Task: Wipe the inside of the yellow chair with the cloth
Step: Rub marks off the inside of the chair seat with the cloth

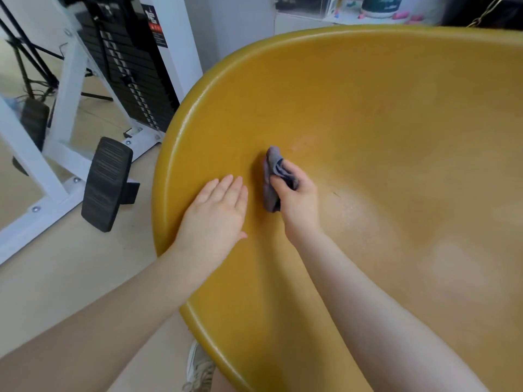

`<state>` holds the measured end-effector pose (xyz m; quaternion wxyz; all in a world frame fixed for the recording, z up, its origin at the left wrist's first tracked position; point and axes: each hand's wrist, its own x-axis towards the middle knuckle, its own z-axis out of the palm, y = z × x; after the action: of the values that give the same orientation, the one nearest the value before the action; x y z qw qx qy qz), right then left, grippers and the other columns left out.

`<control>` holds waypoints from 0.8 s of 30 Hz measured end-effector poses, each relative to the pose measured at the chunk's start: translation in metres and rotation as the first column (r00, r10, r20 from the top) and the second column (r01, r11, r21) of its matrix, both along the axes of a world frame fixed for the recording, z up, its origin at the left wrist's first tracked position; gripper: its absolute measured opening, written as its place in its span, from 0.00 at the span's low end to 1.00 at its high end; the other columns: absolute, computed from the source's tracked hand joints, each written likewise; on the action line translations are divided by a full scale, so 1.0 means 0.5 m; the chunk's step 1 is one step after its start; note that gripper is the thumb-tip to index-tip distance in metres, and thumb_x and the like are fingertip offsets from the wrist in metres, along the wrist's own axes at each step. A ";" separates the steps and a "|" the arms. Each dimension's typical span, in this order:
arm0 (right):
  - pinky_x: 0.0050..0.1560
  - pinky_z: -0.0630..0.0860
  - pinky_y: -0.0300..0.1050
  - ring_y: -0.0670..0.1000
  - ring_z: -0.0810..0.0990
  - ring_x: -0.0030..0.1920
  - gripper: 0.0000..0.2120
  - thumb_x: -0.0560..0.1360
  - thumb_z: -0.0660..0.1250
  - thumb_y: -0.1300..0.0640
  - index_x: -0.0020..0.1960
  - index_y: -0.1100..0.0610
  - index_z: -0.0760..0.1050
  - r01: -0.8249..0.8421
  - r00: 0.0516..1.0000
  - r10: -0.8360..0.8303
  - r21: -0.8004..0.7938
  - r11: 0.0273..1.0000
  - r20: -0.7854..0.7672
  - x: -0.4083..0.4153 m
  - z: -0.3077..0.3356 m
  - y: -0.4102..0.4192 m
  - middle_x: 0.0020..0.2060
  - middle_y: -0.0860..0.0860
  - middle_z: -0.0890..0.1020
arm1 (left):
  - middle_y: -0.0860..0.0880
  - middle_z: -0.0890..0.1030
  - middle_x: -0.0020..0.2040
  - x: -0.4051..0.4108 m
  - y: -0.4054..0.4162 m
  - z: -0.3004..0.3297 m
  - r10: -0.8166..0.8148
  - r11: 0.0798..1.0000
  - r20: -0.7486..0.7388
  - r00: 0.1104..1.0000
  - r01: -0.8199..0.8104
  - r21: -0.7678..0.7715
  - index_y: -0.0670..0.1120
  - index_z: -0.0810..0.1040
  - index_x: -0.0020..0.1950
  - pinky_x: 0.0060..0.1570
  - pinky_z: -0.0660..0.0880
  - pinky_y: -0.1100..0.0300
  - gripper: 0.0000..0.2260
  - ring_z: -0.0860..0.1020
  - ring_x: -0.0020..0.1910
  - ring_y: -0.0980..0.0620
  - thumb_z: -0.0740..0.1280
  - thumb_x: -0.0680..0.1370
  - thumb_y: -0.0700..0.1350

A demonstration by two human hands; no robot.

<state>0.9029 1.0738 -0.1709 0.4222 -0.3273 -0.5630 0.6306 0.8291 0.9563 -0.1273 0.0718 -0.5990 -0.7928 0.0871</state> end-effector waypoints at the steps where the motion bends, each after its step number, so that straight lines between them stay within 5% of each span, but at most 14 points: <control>1: 0.52 0.70 0.29 0.49 0.77 0.48 0.16 0.71 0.64 0.73 0.58 0.66 0.76 0.001 0.996 -0.025 0.261 0.965 0.090 -0.018 -0.004 -0.004 0.51 0.61 0.78 | 0.39 0.78 0.61 -0.008 -0.010 0.010 0.052 0.998 -0.128 0.990 -0.054 -0.010 0.35 0.78 0.59 0.59 0.73 0.51 0.47 0.77 0.60 0.43 0.80 0.47 0.61; 3: 0.54 0.70 0.35 0.57 0.77 0.49 0.19 0.68 0.64 0.70 0.58 0.62 0.79 -0.084 0.970 -0.065 0.571 0.816 0.236 -0.043 -0.034 -0.033 0.52 0.62 0.76 | 0.41 0.67 0.71 -0.013 -0.028 0.030 0.157 0.978 -0.286 0.945 -0.189 -0.086 0.36 0.66 0.70 0.69 0.62 0.54 0.54 0.68 0.70 0.46 0.74 0.55 0.68; 5: 0.51 0.72 0.44 0.62 0.76 0.46 0.21 0.66 0.64 0.69 0.57 0.58 0.79 -0.067 0.942 -0.188 0.706 0.705 0.278 -0.057 -0.052 -0.057 0.53 0.62 0.76 | 0.39 0.49 0.77 -0.018 -0.035 0.025 0.151 0.971 -0.341 0.928 -0.203 -0.124 0.33 0.43 0.73 0.73 0.46 0.53 0.54 0.51 0.76 0.45 0.65 0.67 0.67; 7: 0.47 0.73 0.47 0.63 0.76 0.43 0.22 0.65 0.64 0.71 0.56 0.58 0.80 0.008 0.931 -0.281 0.755 0.656 0.234 -0.077 -0.048 -0.035 0.52 0.63 0.77 | 0.39 0.39 0.76 -0.021 -0.031 0.020 0.138 0.976 -0.310 0.941 -0.182 -0.116 0.33 0.33 0.71 0.72 0.38 0.52 0.50 0.41 0.75 0.44 0.61 0.73 0.64; 11: 0.46 0.74 0.50 0.64 0.75 0.45 0.21 0.67 0.61 0.70 0.55 0.57 0.81 0.182 0.880 -0.433 0.702 0.688 0.196 -0.117 -0.001 0.074 0.54 0.63 0.77 | 0.39 0.35 0.75 -0.030 -0.030 0.014 0.091 0.982 -0.294 0.951 -0.136 -0.134 0.34 0.32 0.72 0.71 0.35 0.52 0.47 0.38 0.75 0.43 0.59 0.75 0.63; 15: 0.45 0.74 0.48 0.64 0.77 0.43 0.20 0.66 0.62 0.67 0.55 0.58 0.81 0.067 0.891 -0.383 0.761 0.645 0.245 -0.098 -0.028 0.045 0.53 0.63 0.77 | 0.39 0.40 0.76 -0.028 -0.034 0.009 0.100 0.987 -0.326 0.940 -0.135 -0.087 0.33 0.33 0.70 0.72 0.39 0.53 0.49 0.43 0.76 0.44 0.61 0.73 0.65; 19: 0.44 0.71 0.44 0.59 0.76 0.42 0.18 0.68 0.60 0.60 0.56 0.53 0.79 -0.207 0.933 -0.136 0.806 0.554 0.333 0.004 -0.109 -0.082 0.52 0.58 0.77 | 0.44 0.68 0.71 -0.028 -0.032 0.025 0.144 0.981 -0.321 0.936 -0.177 -0.078 0.39 0.66 0.70 0.69 0.62 0.57 0.54 0.68 0.70 0.49 0.71 0.54 0.71; 24: 0.37 0.75 0.44 0.58 0.75 0.40 0.18 0.68 0.60 0.61 0.54 0.51 0.78 -0.268 0.928 -0.134 0.872 0.409 0.347 0.018 -0.119 -0.068 0.52 0.56 0.77 | 0.45 0.70 0.70 -0.022 -0.028 0.026 0.132 0.980 -0.343 0.930 -0.174 -0.092 0.40 0.70 0.69 0.69 0.63 0.57 0.53 0.69 0.69 0.49 0.71 0.54 0.72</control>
<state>0.9117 1.0400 -0.2306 0.3930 -0.1329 -0.8943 0.1678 0.8180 0.9423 -0.1143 0.1622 -0.5149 -0.8065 0.2411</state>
